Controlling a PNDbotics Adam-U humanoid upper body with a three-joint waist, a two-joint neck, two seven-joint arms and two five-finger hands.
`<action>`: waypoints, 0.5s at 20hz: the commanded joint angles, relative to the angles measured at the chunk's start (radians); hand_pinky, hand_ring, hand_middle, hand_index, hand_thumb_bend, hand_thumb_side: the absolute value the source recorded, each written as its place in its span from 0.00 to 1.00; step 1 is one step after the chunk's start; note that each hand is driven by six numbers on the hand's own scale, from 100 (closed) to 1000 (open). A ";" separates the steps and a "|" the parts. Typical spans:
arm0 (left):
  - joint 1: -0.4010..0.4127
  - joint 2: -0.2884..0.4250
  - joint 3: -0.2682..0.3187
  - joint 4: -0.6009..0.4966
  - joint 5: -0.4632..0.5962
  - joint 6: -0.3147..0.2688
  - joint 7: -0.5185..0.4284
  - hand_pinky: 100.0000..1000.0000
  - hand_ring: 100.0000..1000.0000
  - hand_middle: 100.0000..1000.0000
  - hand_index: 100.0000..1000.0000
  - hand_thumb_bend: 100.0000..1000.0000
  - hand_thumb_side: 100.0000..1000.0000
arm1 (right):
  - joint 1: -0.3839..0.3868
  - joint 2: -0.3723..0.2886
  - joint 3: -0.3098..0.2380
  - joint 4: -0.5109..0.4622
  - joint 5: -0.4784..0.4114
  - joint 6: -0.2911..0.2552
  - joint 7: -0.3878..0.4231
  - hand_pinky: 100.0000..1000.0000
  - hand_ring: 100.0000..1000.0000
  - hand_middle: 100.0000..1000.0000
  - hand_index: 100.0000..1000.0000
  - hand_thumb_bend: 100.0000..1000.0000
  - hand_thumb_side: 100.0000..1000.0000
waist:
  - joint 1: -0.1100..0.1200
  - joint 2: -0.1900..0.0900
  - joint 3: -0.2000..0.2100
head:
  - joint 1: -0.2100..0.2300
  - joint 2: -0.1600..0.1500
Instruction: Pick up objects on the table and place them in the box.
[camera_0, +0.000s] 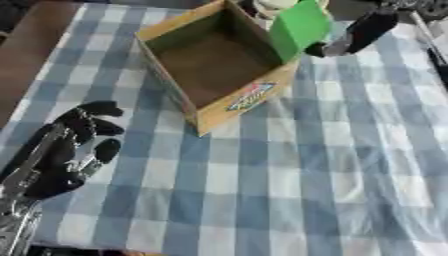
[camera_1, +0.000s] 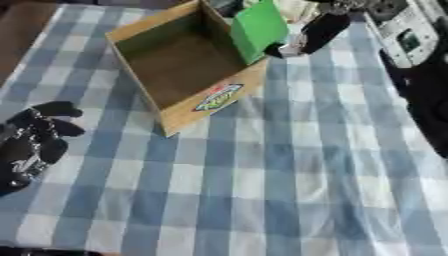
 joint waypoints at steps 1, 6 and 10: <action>-0.015 -0.001 -0.005 -0.011 0.008 -0.001 -0.010 0.76 0.66 0.73 0.85 0.46 0.51 | -0.041 0.020 -0.044 0.101 0.054 0.011 -0.063 0.83 0.88 0.86 0.48 0.22 0.33 | 0.003 -0.020 0.010 | -0.017 -0.018; -0.020 -0.014 -0.012 -0.008 0.012 0.000 -0.017 0.76 0.66 0.73 0.85 0.45 0.51 | -0.055 0.061 -0.063 0.190 0.157 0.072 -0.169 0.82 0.87 0.86 0.49 0.22 0.34 | 0.002 -0.021 0.035 | -0.039 -0.032; -0.020 -0.021 -0.017 -0.006 0.015 0.000 -0.023 0.76 0.66 0.73 0.85 0.45 0.51 | -0.057 0.095 -0.056 0.212 0.217 0.111 -0.229 0.82 0.87 0.86 0.50 0.23 0.37 | 0.002 -0.022 0.046 | -0.046 -0.036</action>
